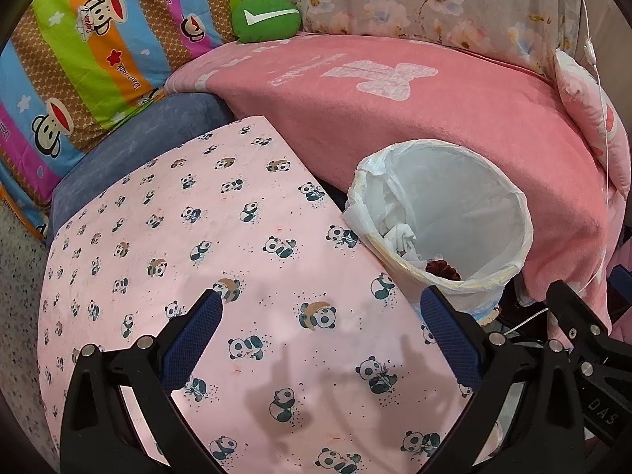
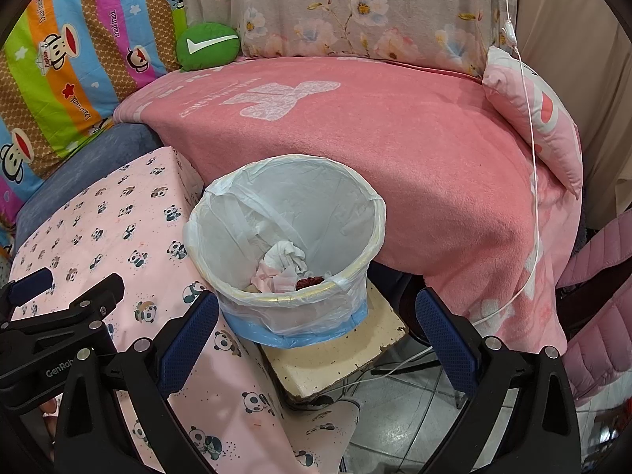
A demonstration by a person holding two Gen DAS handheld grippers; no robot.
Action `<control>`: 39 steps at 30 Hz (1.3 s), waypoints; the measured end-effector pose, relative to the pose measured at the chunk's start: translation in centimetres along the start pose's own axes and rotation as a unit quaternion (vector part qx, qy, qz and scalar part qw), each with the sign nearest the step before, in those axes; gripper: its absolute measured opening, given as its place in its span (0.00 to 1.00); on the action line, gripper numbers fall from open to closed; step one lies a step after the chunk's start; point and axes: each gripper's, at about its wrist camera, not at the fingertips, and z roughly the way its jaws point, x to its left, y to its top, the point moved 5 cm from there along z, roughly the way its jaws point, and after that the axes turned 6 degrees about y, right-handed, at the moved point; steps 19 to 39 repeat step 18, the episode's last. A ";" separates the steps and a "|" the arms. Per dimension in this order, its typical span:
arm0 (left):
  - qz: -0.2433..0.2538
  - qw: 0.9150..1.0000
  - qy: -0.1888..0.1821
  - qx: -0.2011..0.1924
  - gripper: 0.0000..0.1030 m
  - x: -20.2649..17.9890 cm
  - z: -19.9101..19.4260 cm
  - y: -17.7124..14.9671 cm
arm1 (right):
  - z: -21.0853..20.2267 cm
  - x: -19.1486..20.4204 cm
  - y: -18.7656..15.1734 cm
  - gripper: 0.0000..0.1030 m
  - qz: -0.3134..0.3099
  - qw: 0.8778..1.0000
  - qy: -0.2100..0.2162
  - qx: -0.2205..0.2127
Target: Collect trash
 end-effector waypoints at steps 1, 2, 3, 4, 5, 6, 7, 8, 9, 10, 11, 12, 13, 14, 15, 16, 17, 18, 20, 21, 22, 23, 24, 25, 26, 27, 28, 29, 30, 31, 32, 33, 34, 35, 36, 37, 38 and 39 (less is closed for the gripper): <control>0.001 1.000 0.000 0.001 0.93 0.0 0.0 0.0 | 0.1 0.1 0.1 0.96 -0.001 1.000 0.000 0.000; 0.002 1.000 -0.001 0.001 0.93 -0.1 0.1 0.1 | 0.1 0.1 0.0 0.96 -0.002 1.000 0.000 0.001; 0.003 1.000 -0.001 0.001 0.93 0.0 0.0 -0.1 | 0.1 0.1 0.0 0.96 -0.001 1.000 0.000 0.001; 0.003 1.000 -0.001 0.001 0.93 0.0 0.0 -0.1 | 0.1 0.1 -0.1 0.96 -0.002 1.000 0.000 0.001; 0.003 1.000 -0.001 0.002 0.93 0.0 0.0 0.0 | 0.1 0.1 -0.3 0.96 -0.002 1.000 0.000 0.001; 0.003 1.000 0.000 0.002 0.93 0.0 0.0 0.0 | 0.0 0.0 -0.4 0.96 -0.002 1.000 0.000 0.001; 0.003 1.000 0.000 0.002 0.93 0.0 0.0 0.0 | 0.1 0.1 -0.2 0.96 -0.002 1.000 0.000 0.001; 0.002 1.000 0.000 0.002 0.93 0.0 0.0 0.0 | 0.1 0.2 -0.2 0.96 -0.002 1.000 -0.001 0.001; 0.001 1.000 0.000 0.003 0.93 0.1 0.0 -0.1 | 0.1 0.2 -0.2 0.96 -0.002 1.000 -0.001 0.001; 0.001 1.000 0.000 0.005 0.93 0.1 0.1 0.1 | 0.0 0.2 -0.2 0.96 -0.001 1.000 0.000 0.001; 0.001 1.000 0.000 0.008 0.93 0.1 0.1 0.0 | 0.1 0.2 -0.2 0.96 -0.001 1.000 0.000 0.001; 0.001 1.000 -0.001 0.010 0.93 0.2 0.2 -0.1 | 0.1 0.2 -0.2 0.96 -0.001 1.000 0.000 0.001; 0.001 1.000 0.000 0.013 0.93 0.2 0.2 -0.1 | 0.1 0.2 -0.2 0.96 -0.002 1.000 0.000 0.001; 0.001 1.000 0.000 0.014 0.93 0.2 0.3 0.0 | 0.0 0.1 -0.3 0.96 -0.002 1.000 0.000 0.001; 0.002 1.000 -0.001 0.014 0.93 0.3 0.2 -0.1 | -0.1 0.1 -0.3 0.96 -0.002 1.000 0.000 0.001; 0.003 1.000 -0.001 0.013 0.93 0.2 0.2 0.0 | 0.0 0.2 -0.2 0.96 -0.002 1.000 0.000 0.001; 0.004 1.000 -0.001 0.012 0.93 0.2 0.2 0.0 | 0.0 0.1 -0.3 0.96 -0.002 1.000 0.000 0.001; 0.005 1.000 -0.002 0.011 0.93 0.2 0.1 0.0 | 0.0 0.1 -0.5 0.96 -0.002 1.000 0.000 0.001; 0.005 1.000 -0.002 0.011 0.93 0.2 0.1 0.0 | 0.0 0.1 -0.5 0.96 -0.002 1.000 0.000 0.001; 0.005 1.000 -0.002 0.011 0.93 0.2 0.1 0.0 | 0.0 0.1 -0.5 0.96 -0.002 1.000 0.000 0.001; 0.005 1.000 -0.002 0.011 0.93 0.2 0.1 0.0 | 0.0 0.1 -0.5 0.96 -0.002 1.000 0.000 0.001; 0.005 1.000 -0.002 0.011 0.93 0.2 0.1 0.0 | 0.0 0.1 -0.5 0.96 -0.002 1.000 0.000 0.001; 0.005 1.000 -0.002 0.011 0.93 0.2 0.1 0.0 | 0.0 0.1 -0.5 0.96 -0.002 1.000 0.000 0.001; 0.005 1.000 -0.002 0.011 0.93 0.2 0.1 0.0 | 0.0 0.1 -0.5 0.96 -0.002 1.000 0.000 0.001; 0.005 1.000 -0.002 0.011 0.93 0.2 0.1 0.0 | 0.0 0.1 -0.5 0.96 -0.002 1.000 0.000 0.001; 0.005 1.000 -0.002 0.011 0.93 0.2 0.1 0.0 | 0.0 0.1 -0.5 0.96 -0.002 1.000 0.000 0.001; 0.005 1.000 -0.002 0.011 0.93 0.2 0.1 0.0 | 0.0 0.1 -0.5 0.96 -0.002 1.000 0.000 0.001; 0.005 1.000 -0.002 0.011 0.93 0.2 0.1 0.0 | 0.0 0.1 -0.5 0.96 -0.002 1.000 0.000 0.001; 0.005 1.000 -0.002 0.011 0.93 0.2 0.1 0.0 | 0.0 0.1 -0.5 0.96 -0.002 1.000 0.000 0.001; 0.005 1.000 -0.002 0.011 0.93 0.2 0.1 0.0 | 0.0 0.1 -0.5 0.96 -0.002 1.000 0.000 0.001; 0.005 1.000 -0.002 0.011 0.93 0.2 0.1 0.0 | 0.0 0.1 -0.5 0.96 -0.002 1.000 0.000 0.001; 0.005 1.000 -0.002 0.011 0.93 0.2 0.1 0.0 | 0.0 0.1 -0.5 0.96 -0.002 1.000 0.000 0.001; 0.005 1.000 -0.002 0.011 0.93 0.2 0.1 0.0 | 0.0 0.1 -0.5 0.96 -0.002 1.000 0.000 0.001; 0.005 1.000 -0.002 0.011 0.93 0.2 0.1 0.0 | 0.0 0.1 -0.5 0.96 -0.002 1.000 0.000 0.001; 0.005 1.000 -0.002 0.011 0.93 0.2 0.1 0.0 | 0.0 0.1 -0.5 0.96 -0.002 1.000 0.000 0.001; 0.005 1.000 -0.002 0.011 0.93 0.2 0.1 0.0 | 0.0 0.1 -0.5 0.96 -0.002 1.000 0.000 0.001; 0.005 1.000 -0.002 0.011 0.93 0.2 0.1 0.0 | 0.0 0.1 -0.5 0.96 -0.002 1.000 0.000 0.001; 0.005 1.000 -0.002 0.011 0.93 0.2 0.1 0.0 | 0.0 0.1 -0.5 0.96 -0.002 1.000 0.000 0.001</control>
